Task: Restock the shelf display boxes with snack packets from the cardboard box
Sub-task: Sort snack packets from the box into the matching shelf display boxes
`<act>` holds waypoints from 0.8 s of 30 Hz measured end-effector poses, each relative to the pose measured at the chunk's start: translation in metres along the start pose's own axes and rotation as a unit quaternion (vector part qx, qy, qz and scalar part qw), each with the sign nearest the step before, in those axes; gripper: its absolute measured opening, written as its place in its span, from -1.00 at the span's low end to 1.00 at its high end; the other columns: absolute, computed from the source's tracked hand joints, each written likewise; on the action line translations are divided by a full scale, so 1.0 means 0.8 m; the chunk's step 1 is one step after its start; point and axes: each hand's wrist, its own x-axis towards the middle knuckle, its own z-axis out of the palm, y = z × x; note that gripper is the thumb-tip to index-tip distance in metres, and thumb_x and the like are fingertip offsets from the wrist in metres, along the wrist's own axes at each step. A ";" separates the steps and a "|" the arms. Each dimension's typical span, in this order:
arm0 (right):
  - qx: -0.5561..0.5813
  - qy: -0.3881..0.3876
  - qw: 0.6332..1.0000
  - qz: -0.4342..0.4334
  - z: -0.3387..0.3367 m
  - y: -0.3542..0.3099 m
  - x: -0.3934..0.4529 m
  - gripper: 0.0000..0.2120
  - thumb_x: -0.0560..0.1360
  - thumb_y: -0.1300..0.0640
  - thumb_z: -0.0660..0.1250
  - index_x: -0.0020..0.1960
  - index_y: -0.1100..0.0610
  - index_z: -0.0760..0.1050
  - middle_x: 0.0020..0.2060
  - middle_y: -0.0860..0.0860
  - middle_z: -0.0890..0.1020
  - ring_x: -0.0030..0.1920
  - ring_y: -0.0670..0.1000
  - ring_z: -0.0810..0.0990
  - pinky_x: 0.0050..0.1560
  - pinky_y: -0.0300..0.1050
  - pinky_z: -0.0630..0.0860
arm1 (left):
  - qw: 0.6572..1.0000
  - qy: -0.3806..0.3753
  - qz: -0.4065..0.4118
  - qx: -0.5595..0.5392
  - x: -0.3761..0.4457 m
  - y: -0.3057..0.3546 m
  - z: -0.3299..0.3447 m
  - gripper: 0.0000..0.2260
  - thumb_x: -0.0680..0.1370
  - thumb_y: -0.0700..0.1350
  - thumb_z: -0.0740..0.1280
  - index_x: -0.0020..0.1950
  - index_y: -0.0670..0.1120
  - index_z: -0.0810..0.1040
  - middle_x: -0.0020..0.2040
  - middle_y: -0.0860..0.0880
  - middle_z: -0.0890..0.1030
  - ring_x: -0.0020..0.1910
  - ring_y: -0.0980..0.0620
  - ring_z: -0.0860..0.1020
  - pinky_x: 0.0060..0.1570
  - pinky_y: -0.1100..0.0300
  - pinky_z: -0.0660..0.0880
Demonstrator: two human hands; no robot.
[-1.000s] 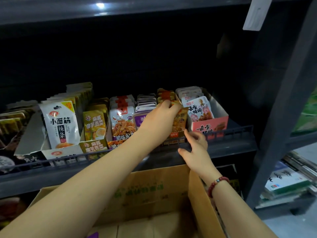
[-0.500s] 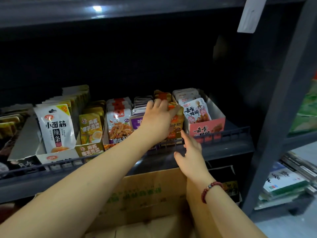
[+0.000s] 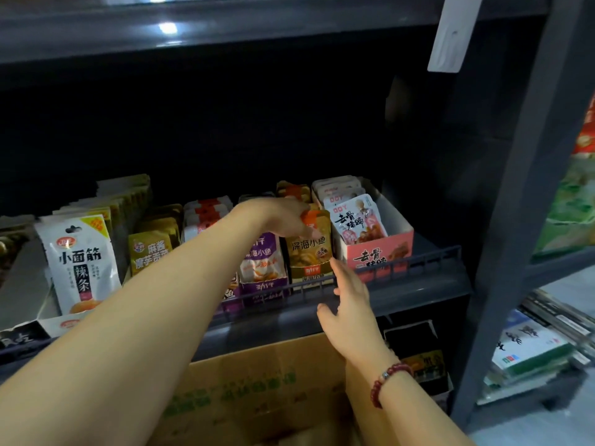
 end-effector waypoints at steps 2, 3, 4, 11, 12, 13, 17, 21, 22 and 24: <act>-0.006 -0.011 1.000 0.005 -0.002 0.002 0.001 -0.25 0.56 0.18 0.28 0.54 -0.13 -0.11 0.52 -0.18 -0.01 0.17 -0.15 0.49 0.13 -0.27 0.51 | 1.000 -0.016 -0.012 -0.008 0.009 -0.001 -0.001 -0.22 0.50 0.30 0.28 0.59 0.05 0.02 0.60 -0.03 0.05 0.55 -0.13 0.11 0.44 -0.07 0.17; -0.013 -0.018 1.000 0.012 -0.002 0.004 0.003 -0.24 0.56 0.17 0.27 0.54 -0.14 -0.14 0.53 -0.16 0.00 -0.02 -0.18 0.55 -0.06 -0.38 0.53 | 1.000 -0.021 -0.014 -0.005 0.011 0.000 -0.002 -0.19 0.48 0.30 0.31 0.59 0.05 0.02 0.59 -0.04 0.05 0.55 -0.14 0.09 0.44 -0.08 0.17; -0.021 -0.026 0.999 0.018 -0.003 0.006 0.006 -0.22 0.56 0.16 0.27 0.53 -0.16 -0.18 0.53 -0.11 0.08 -0.16 -0.17 0.55 -0.20 -0.43 0.51 | 1.000 -0.025 -0.014 0.000 0.014 0.000 -0.001 -0.16 0.46 0.30 0.33 0.59 0.05 0.01 0.59 -0.05 0.05 0.55 -0.14 0.09 0.43 -0.08 0.18; -0.048 -0.040 0.998 -0.005 -0.006 0.013 0.012 -0.27 0.57 0.16 0.24 0.54 -0.15 -0.13 0.53 -0.15 0.04 -0.24 -0.14 0.53 -0.11 -0.31 0.55 | 0.999 -0.030 -0.012 -0.013 0.019 -0.003 0.003 0.03 0.33 0.32 0.46 0.59 0.06 -0.08 0.58 -0.07 0.11 0.53 -0.15 0.15 0.40 -0.06 0.23; -0.071 -0.037 0.997 -0.010 -0.006 0.014 0.012 -0.29 0.58 0.16 0.23 0.54 -0.14 -0.13 0.53 -0.20 -0.02 -0.24 -0.13 0.53 -0.09 -0.27 0.56 | 0.999 -0.033 -0.013 -0.011 0.020 -0.002 0.003 0.05 0.31 0.32 0.46 0.59 0.04 -0.08 0.59 -0.07 0.09 0.54 -0.15 0.13 0.42 -0.07 0.21; -0.098 -0.032 0.995 -0.015 -0.006 0.014 0.011 -0.29 0.58 0.15 0.22 0.55 -0.13 -0.13 0.53 -0.22 -0.04 -0.24 -0.13 0.53 -0.12 -0.26 0.56 | 0.999 -0.039 -0.016 -0.011 0.021 -0.003 0.002 0.07 0.29 0.32 0.48 0.59 0.02 -0.06 0.59 -0.07 0.09 0.54 -0.15 0.12 0.44 -0.07 0.20; -0.218 0.008 0.975 -0.045 -0.007 0.016 0.010 -0.32 0.58 0.09 0.18 0.54 -0.14 -0.16 0.53 -0.15 0.02 0.02 -0.10 0.53 -0.09 -0.21 0.57 | 0.998 -0.054 -0.022 -0.032 0.026 -0.002 0.002 0.13 0.24 0.27 0.54 0.59 0.01 -0.06 0.58 -0.09 0.11 0.53 -0.18 0.14 0.44 -0.12 0.24; -0.254 0.044 0.965 -0.056 -0.013 0.018 0.012 -0.38 0.59 0.08 0.16 0.52 -0.20 -0.08 0.51 -0.12 0.14 0.24 -0.04 0.47 0.03 -0.15 0.56 | 0.999 -0.045 -0.006 -0.017 0.026 -0.001 0.002 0.12 0.22 0.23 0.57 0.58 0.04 -0.03 0.54 -0.07 0.22 0.49 -0.17 0.23 0.41 -0.11 0.30; -0.254 0.048 0.964 -0.058 -0.014 0.018 0.013 -0.40 0.59 0.08 0.16 0.51 -0.21 -0.05 0.50 -0.13 0.17 0.24 -0.05 0.46 0.03 -0.16 0.56 | 0.999 -0.040 -0.001 -0.021 0.025 -0.001 0.003 0.11 0.21 0.22 0.58 0.57 0.06 -0.01 0.54 -0.07 0.24 0.48 -0.17 0.25 0.40 -0.11 0.31; -0.253 0.053 0.964 -0.062 -0.015 0.019 0.014 -0.42 0.60 0.08 0.15 0.51 -0.21 -0.02 0.47 -0.14 0.21 0.25 -0.06 0.45 0.04 -0.17 0.54 | 0.999 -0.027 0.012 -0.030 0.023 -0.001 0.006 0.10 0.22 0.18 0.59 0.58 0.07 0.00 0.54 -0.07 0.24 0.48 -0.16 0.26 0.40 -0.10 0.31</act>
